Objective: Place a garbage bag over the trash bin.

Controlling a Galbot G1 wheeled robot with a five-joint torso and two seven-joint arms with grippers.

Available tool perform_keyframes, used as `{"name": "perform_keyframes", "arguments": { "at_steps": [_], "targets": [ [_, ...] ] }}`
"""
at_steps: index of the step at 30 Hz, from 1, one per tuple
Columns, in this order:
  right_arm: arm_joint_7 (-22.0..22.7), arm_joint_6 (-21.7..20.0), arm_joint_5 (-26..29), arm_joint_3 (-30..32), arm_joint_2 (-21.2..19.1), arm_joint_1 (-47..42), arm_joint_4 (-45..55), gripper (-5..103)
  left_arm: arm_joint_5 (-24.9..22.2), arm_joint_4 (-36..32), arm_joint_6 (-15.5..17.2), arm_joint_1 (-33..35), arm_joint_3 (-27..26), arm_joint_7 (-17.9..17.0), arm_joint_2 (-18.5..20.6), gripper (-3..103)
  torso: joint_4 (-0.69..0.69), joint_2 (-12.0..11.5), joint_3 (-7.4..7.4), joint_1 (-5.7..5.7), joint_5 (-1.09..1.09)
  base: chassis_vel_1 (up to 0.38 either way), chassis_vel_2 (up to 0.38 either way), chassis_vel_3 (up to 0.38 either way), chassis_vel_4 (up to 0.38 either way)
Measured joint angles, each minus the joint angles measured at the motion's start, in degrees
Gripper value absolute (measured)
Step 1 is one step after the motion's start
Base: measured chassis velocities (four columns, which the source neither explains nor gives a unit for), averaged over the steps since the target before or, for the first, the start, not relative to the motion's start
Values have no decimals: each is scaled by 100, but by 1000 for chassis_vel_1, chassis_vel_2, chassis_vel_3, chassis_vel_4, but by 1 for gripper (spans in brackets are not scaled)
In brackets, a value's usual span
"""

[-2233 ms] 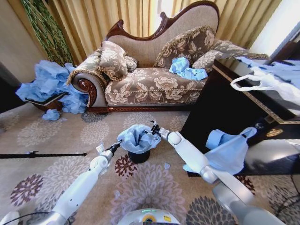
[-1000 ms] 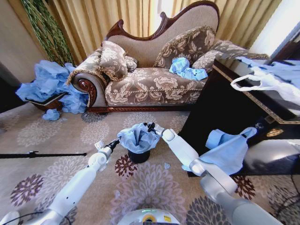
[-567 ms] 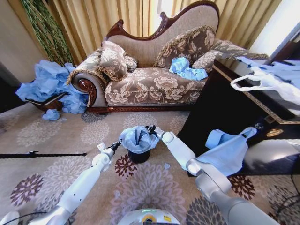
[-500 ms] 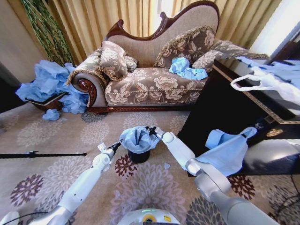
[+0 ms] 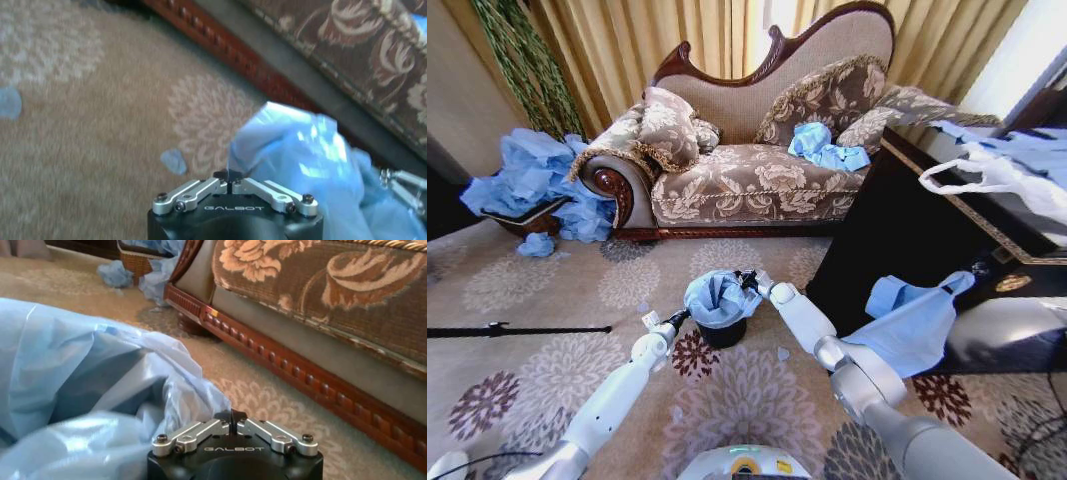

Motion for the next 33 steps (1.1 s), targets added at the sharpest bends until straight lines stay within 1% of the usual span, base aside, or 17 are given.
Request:
{"name": "perform_keyframes", "arguments": {
  "at_steps": [1, 3, 7, 11, 16, 22, 25, 33],
  "targets": [
    [0, 0, 0, 0, 0, 0, 0, 0, 0, 0, 0, 0, 0, 0, 0, 0, 0, 0, 0, 0, 0, 0, 0, 0, 0],
    [-60, -70, 18, -11, -47, 28, -69, 0, -81, -113, 51, -13, 22, -9, 191, 0, 1, 0, 0, 0, 1, 0, 0, 0, 0],
    [-152, -112, 140, 1, -65, 2, -166, 0, -95, -127, 81, -6, 84, -9, 295, 0, 0, 0, 0, 0, -1, 0, 0, 0, 0],
    [-169, -130, 199, 20, -56, -103, -201, 0, -81, -77, 92, 16, 126, -10, 291, 0, -2, 0, 0, 0, 0, 0, 0, 0, 0],
    [-173, -134, 190, 81, -49, -207, -213, 0, 6, -72, 125, 80, 265, -8, 269, 0, 1, 0, 0, 0, 0, 0, 0, 0, 0],
    [-173, -133, 162, 133, -79, -286, -251, 0, 73, 29, 175, 55, 368, -6, 216, 0, -1, 0, 0, 0, 0, 0, 0, 0, 0],
    [-159, -108, 93, 255, -80, -329, -317, 0, 133, 90, 182, 72, 411, -2, 189, 0, 1, 0, 0, 0, 0, 0, 0, 0, 0],
    [-72, -87, 31, 403, -239, -646, -114, 0, 341, 115, 178, 212, 482, 52, 178, 0, 0, 0, -1, 0, 0, 0, 0, 0, 0]
  ]
}}
